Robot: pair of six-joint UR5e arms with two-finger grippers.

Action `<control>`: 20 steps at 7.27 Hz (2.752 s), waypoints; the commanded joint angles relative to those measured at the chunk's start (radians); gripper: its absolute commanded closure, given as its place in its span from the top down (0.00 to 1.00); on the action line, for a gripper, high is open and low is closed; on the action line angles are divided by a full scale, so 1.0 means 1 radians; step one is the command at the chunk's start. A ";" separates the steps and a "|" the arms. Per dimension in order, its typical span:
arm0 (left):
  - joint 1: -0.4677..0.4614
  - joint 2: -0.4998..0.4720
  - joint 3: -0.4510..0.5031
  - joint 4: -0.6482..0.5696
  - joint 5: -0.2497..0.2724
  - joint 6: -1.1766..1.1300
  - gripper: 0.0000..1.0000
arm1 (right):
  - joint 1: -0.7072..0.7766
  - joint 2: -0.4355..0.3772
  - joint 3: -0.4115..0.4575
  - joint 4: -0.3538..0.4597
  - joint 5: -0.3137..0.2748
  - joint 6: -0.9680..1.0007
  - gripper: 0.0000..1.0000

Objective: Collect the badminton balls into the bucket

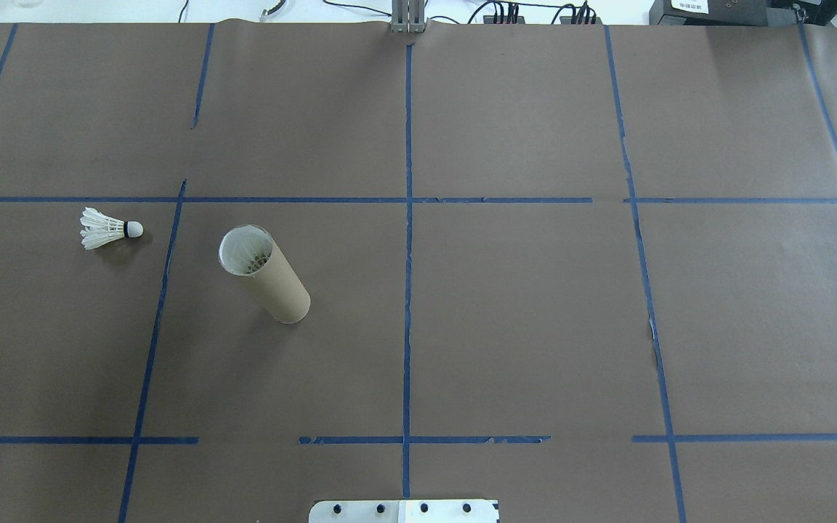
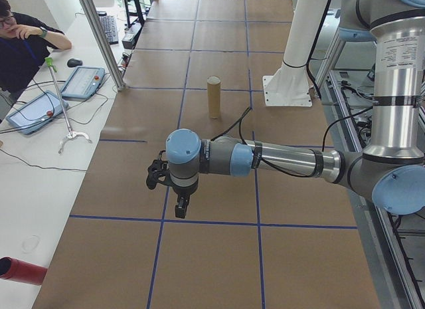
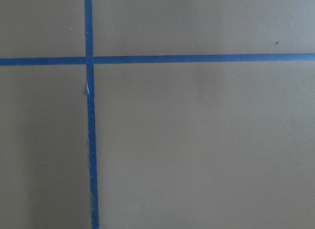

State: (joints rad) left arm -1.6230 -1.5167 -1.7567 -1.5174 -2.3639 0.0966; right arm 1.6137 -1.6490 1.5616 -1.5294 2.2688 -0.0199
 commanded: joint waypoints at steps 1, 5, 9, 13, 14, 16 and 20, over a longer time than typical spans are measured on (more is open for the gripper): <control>0.002 -0.007 -0.009 -0.003 0.003 0.002 1.00 | 0.000 0.000 0.000 0.000 0.000 0.000 1.00; 0.009 -0.104 0.035 -0.013 0.014 -0.009 1.00 | 0.000 0.000 0.000 0.000 0.000 0.000 1.00; 0.020 -0.185 0.271 -0.383 -0.021 -0.205 1.00 | 0.000 0.000 0.000 0.000 0.000 0.000 1.00; 0.291 -0.188 0.290 -0.677 -0.037 -0.485 1.00 | 0.000 0.000 0.000 0.000 0.000 0.000 1.00; 0.348 -0.191 0.308 -0.776 -0.031 -0.599 1.00 | 0.000 0.000 0.000 0.000 0.000 0.000 1.00; 0.423 -0.217 0.428 -1.051 -0.029 -0.777 1.00 | 0.000 0.000 0.000 0.000 0.000 0.000 1.00; 0.463 -0.218 0.534 -1.334 -0.029 -1.021 1.00 | 0.000 0.000 -0.002 0.000 0.002 0.000 1.00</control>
State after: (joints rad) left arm -1.1699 -1.7355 -1.2614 -2.7682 -2.3935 -0.8386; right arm 1.6137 -1.6490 1.5602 -1.5294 2.2690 -0.0199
